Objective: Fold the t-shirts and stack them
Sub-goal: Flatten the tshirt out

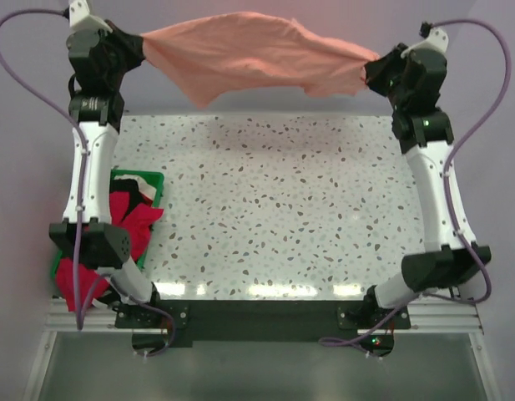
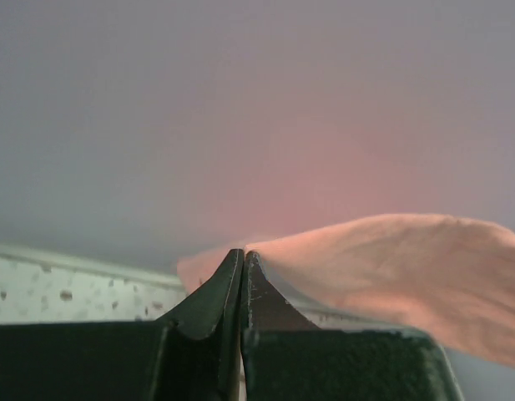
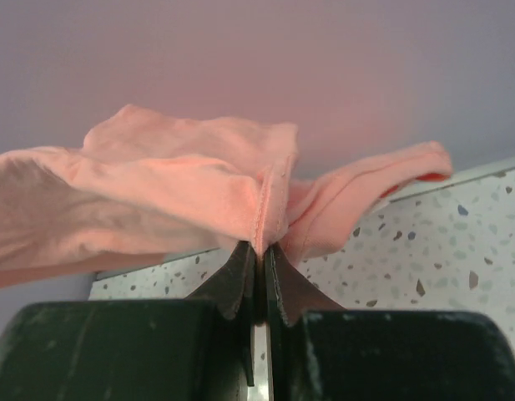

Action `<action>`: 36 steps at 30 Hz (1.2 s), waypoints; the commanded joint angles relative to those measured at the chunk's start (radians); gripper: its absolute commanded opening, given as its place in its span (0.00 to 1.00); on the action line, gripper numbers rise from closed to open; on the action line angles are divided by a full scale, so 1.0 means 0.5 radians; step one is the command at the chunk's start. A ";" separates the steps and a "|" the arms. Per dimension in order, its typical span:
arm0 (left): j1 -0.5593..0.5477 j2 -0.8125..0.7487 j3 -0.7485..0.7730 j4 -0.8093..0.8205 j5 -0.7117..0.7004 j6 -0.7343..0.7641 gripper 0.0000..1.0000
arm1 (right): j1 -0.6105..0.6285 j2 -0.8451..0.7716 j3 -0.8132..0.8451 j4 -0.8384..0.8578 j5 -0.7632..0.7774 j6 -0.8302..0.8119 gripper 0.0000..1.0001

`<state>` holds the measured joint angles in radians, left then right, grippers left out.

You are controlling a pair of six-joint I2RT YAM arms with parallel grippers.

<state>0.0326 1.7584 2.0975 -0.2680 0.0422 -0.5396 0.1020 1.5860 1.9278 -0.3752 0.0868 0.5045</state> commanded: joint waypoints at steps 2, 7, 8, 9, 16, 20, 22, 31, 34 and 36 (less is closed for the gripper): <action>-0.013 -0.583 -0.916 0.388 0.185 -0.117 0.00 | -0.005 -0.456 -0.962 0.265 -0.020 0.181 0.07; -0.031 -1.187 -2.355 0.573 0.348 -0.353 0.14 | -0.014 -0.971 -2.114 0.324 0.016 0.356 0.56; -0.044 -1.255 -2.537 0.618 0.354 -0.378 0.25 | -0.011 -1.009 -2.389 0.333 -0.011 0.362 0.63; -0.050 -1.371 -2.842 0.631 0.370 -0.396 0.35 | -0.014 -1.039 -2.508 0.327 -0.038 0.375 0.69; -0.047 -1.679 -3.269 0.377 0.149 -0.516 0.61 | -0.011 -1.242 -2.871 0.226 -0.232 0.433 0.86; -0.047 -1.612 -3.155 0.266 -0.038 -0.507 0.62 | -0.011 -1.243 -2.743 0.189 -0.103 0.411 0.86; -0.047 -1.462 -3.082 0.278 -0.066 -0.510 0.61 | -0.008 -1.151 -2.644 0.189 -0.079 0.384 0.85; -0.258 -0.857 -2.775 0.229 -0.342 -0.584 0.57 | -0.005 -0.558 -2.141 0.213 0.087 0.301 0.83; -0.350 -0.728 -2.677 0.147 -0.504 -0.620 0.54 | -0.008 -0.421 -2.037 0.204 0.103 0.274 0.83; -0.387 -0.649 -2.624 0.082 -0.593 -0.645 0.53 | -0.008 -0.359 -2.018 0.204 0.115 0.261 0.83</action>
<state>-0.1345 1.3991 0.7170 -0.1902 -0.1356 -0.8261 0.0978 1.3720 0.8665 -0.2943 0.0967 0.6640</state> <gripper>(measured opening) 0.539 0.829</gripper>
